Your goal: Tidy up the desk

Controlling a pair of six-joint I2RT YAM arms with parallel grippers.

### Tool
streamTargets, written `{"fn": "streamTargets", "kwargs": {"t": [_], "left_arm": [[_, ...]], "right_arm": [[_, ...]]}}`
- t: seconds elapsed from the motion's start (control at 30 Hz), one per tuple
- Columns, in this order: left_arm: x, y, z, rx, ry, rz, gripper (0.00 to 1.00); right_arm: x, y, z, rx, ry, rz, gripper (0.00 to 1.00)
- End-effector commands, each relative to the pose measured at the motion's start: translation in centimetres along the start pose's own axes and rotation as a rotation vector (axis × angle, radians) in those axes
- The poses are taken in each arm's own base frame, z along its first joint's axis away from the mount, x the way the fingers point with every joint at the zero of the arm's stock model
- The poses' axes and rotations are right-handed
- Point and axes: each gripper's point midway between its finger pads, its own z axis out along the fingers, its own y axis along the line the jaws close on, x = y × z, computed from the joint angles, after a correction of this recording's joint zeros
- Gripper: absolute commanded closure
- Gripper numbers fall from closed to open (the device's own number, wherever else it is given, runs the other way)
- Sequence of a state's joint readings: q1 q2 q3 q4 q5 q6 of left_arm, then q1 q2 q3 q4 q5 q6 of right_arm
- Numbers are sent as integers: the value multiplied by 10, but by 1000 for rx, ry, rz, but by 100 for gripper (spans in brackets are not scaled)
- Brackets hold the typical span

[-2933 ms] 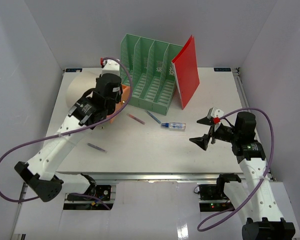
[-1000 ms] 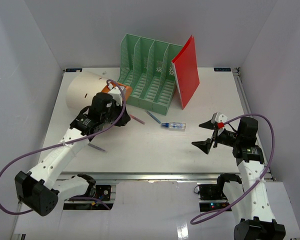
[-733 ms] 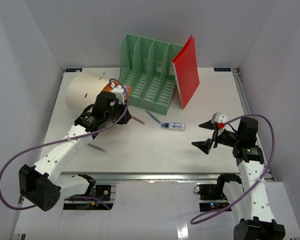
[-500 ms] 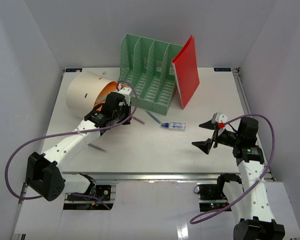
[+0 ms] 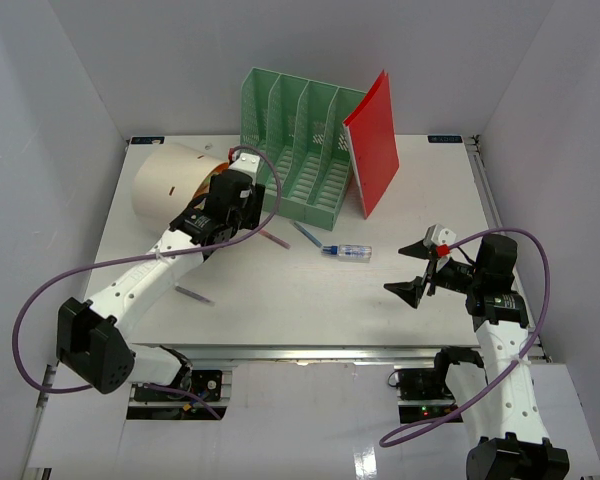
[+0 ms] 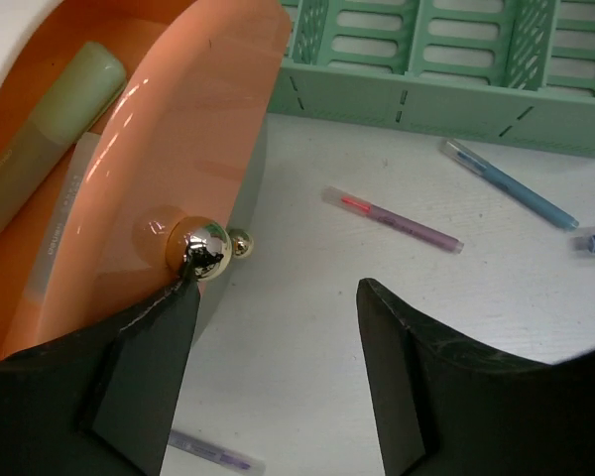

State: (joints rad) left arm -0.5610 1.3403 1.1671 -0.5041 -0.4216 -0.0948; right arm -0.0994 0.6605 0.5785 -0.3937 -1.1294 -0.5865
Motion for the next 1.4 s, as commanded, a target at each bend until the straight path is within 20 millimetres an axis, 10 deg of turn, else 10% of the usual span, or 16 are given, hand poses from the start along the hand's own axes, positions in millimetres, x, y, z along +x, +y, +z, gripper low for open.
{"fn": "streamTargets", "kwargs": {"t": [0.0, 0.63, 0.93, 1.2, 1.37], "left_arm": [[-20, 18, 2, -100, -31, 39, 20], [-46, 44, 11, -193, -34, 111, 2], [-66, 20, -16, 0, -115, 47, 2], [-75, -10, -60, 228, -211, -227, 35], [-53, -12, -45, 156, -156, -382, 53]], "right_arm": [[-4, -1, -1, -6, -18, -24, 2], [-7, -1, -4, 9, -24, -30, 2], [-6, -2, -4, 9, -25, -24, 2], [-6, -2, -4, 7, -25, -23, 2], [-5, -3, -4, 10, -22, -19, 2]]}}
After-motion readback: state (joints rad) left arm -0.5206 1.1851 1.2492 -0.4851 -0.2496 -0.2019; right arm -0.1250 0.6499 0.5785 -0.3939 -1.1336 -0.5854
